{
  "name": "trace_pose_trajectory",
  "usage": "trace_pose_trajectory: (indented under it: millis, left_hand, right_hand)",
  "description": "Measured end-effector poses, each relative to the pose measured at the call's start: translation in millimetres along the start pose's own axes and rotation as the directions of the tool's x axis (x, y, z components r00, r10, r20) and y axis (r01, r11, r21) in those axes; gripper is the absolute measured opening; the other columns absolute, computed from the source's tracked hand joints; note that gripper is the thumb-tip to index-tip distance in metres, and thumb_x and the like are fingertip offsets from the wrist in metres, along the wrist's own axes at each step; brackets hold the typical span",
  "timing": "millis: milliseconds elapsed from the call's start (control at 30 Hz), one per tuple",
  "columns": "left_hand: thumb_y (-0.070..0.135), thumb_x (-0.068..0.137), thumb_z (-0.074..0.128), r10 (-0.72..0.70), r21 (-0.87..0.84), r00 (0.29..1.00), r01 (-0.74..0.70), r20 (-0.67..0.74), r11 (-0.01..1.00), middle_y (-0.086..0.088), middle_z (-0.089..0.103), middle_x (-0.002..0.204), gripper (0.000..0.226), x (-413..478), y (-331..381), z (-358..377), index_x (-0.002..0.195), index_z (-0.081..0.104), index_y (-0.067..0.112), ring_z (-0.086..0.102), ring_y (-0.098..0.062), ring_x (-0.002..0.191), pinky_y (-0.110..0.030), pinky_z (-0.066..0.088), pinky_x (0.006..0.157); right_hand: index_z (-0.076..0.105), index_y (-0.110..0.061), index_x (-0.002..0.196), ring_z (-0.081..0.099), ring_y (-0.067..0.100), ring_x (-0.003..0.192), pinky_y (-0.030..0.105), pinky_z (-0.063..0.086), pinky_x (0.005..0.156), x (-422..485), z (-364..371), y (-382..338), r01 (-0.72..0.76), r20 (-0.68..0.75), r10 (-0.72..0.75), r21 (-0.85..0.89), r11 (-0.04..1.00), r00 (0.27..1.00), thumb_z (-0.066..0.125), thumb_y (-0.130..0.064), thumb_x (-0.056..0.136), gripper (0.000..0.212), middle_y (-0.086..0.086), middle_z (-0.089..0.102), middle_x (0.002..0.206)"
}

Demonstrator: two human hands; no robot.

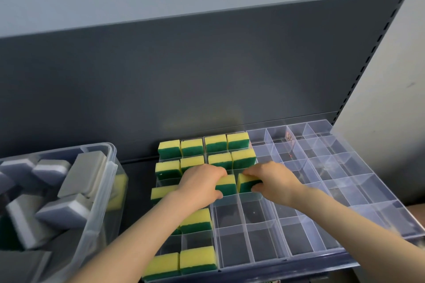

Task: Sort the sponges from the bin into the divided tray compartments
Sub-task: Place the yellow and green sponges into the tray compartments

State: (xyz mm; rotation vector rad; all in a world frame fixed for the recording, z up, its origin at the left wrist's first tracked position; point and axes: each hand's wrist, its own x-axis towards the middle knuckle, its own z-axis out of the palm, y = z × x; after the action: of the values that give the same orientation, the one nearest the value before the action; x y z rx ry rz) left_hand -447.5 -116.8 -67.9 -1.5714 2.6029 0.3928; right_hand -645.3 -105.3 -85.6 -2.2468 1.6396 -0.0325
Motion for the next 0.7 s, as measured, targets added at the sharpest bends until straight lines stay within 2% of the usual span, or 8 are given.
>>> trace_pose_trajectory:
  millis: [233, 400, 500, 600, 700]
  left_hand:
    - [0.030, 0.086, 0.068, 0.004, 0.038, 1.000, -0.005, 0.021, 0.999, -0.001, 0.061, 0.127, 0.054, 2, 2, 4, 0.136, 0.049, 0.024, 0.059, -0.023, 0.112, -0.034, 0.050, 0.089]
    - [0.033, 0.085, 0.069, -0.007, 0.022, 1.000, 0.007, 0.015, 1.000, 0.000, 0.060, 0.128, 0.055, -1, 3, 2, 0.136, 0.050, 0.024, 0.058, -0.022, 0.112, -0.034, 0.051, 0.088]
    - [0.037, 0.083, 0.071, -0.006, 0.012, 1.000, 0.006, 0.028, 1.000, 0.002, 0.056, 0.134, 0.063, -4, 5, 0, 0.140, 0.044, 0.026, 0.055, -0.021, 0.117, -0.035, 0.050, 0.090]
    - [0.044, 0.081, 0.070, -0.002, 0.007, 1.000, 0.002, -0.008, 1.000, 0.005, 0.049, 0.141, 0.072, -11, 5, -7, 0.144, 0.037, 0.029, 0.051, -0.018, 0.123, -0.035, 0.048, 0.094]
    - [0.049, 0.083, 0.066, -0.009, -0.010, 0.996, 0.008, -0.086, 1.000, 0.008, 0.049, 0.141, 0.069, -19, 3, -18, 0.143, 0.037, 0.032, 0.051, -0.015, 0.122, -0.035, 0.049, 0.095]
  right_hand:
    - [0.059, -0.025, 0.105, 0.059, 0.021, 0.096, 0.037, 0.053, 0.082, -1, 4, 0, 0.004, 0.005, -0.004, -0.036, 0.999, 1.000, 0.054, -0.018, 0.086, 0.021, -0.003, 0.066, 0.104]
    - [0.060, -0.025, 0.101, 0.060, 0.018, 0.090, 0.034, 0.053, 0.079, -5, 0, -2, 0.020, -0.002, -0.020, 0.014, 1.000, 1.000, 0.056, -0.016, 0.084, 0.020, -0.005, 0.066, 0.100]
    - [0.059, -0.025, 0.105, 0.060, 0.019, 0.093, 0.036, 0.053, 0.080, -10, -5, -3, 0.031, 0.002, -0.031, 0.049, 0.998, 1.000, 0.059, -0.016, 0.081, 0.025, -0.005, 0.065, 0.103]
    - [0.055, -0.024, 0.123, 0.056, 0.019, 0.108, 0.033, 0.049, 0.091, -17, -16, -5, 0.021, -0.027, -0.020, 0.037, 0.999, 0.999, 0.061, -0.024, 0.085, 0.039, -0.004, 0.061, 0.122]
    - [0.043, -0.027, 0.137, 0.048, 0.014, 0.124, 0.026, 0.039, 0.101, -23, -28, -1, 0.003, -0.081, 0.000, 0.042, 0.999, 0.997, 0.060, -0.029, 0.088, 0.052, -0.008, 0.050, 0.138]
